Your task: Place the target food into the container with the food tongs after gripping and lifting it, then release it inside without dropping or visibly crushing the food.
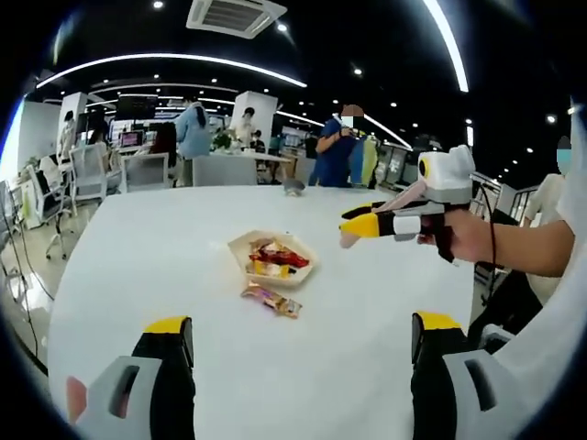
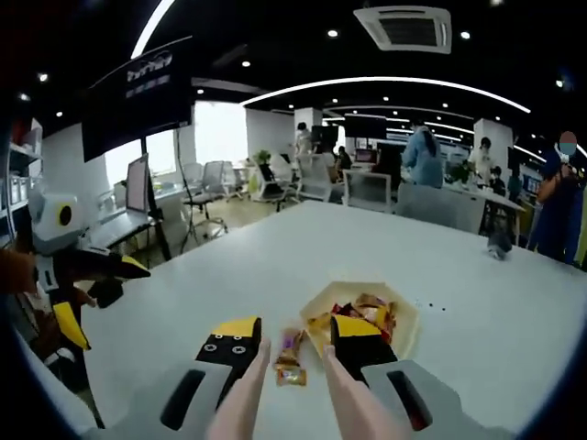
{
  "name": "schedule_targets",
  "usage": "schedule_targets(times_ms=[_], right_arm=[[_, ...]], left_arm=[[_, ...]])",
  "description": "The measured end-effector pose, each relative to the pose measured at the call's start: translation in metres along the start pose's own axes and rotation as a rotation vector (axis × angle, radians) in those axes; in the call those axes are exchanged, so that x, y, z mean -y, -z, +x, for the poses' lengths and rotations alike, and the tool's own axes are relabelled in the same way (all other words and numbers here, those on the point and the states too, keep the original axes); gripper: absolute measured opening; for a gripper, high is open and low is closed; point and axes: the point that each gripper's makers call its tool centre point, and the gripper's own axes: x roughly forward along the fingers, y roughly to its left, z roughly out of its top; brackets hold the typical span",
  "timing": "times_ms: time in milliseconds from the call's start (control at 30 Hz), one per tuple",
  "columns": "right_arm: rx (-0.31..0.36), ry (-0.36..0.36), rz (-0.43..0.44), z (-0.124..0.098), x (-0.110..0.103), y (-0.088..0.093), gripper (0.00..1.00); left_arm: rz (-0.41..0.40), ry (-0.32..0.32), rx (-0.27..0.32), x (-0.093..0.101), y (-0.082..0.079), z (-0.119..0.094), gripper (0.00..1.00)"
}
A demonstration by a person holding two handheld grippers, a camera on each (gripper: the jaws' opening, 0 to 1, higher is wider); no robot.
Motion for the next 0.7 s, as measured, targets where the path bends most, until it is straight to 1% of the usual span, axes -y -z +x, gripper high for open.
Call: schedule_targets(times_ms=[67,200,333,400,500,700], right_arm=[[-0.011,-0.012,-0.017,0.009,-0.003,0.003,0.30],[-0.027,-0.023,-0.014,0.026,-0.005,0.006,0.30],[-0.056,-0.036,-0.039,0.044,-0.009,0.014,0.30],[-0.058,-0.038,-0.043,0.050,-0.010,0.017,0.30],[-0.076,-0.042,-0.043,0.065,-0.013,0.027,0.30],[-0.112,-0.060,-0.054,0.086,-0.020,0.046,0.30]], left_arm=[[-0.012,-0.003,0.000,-0.002,0.004,-0.002,0.99],[-0.033,-0.013,-0.009,-0.003,0.010,-0.007,0.99],[-0.040,-0.023,-0.015,-0.005,0.013,-0.012,0.99],[-0.043,-0.033,-0.013,-0.010,0.013,-0.015,0.99],[-0.052,-0.051,-0.009,-0.016,0.011,-0.019,0.99],[-0.062,-0.080,-0.011,-0.023,0.012,-0.029,0.99]])
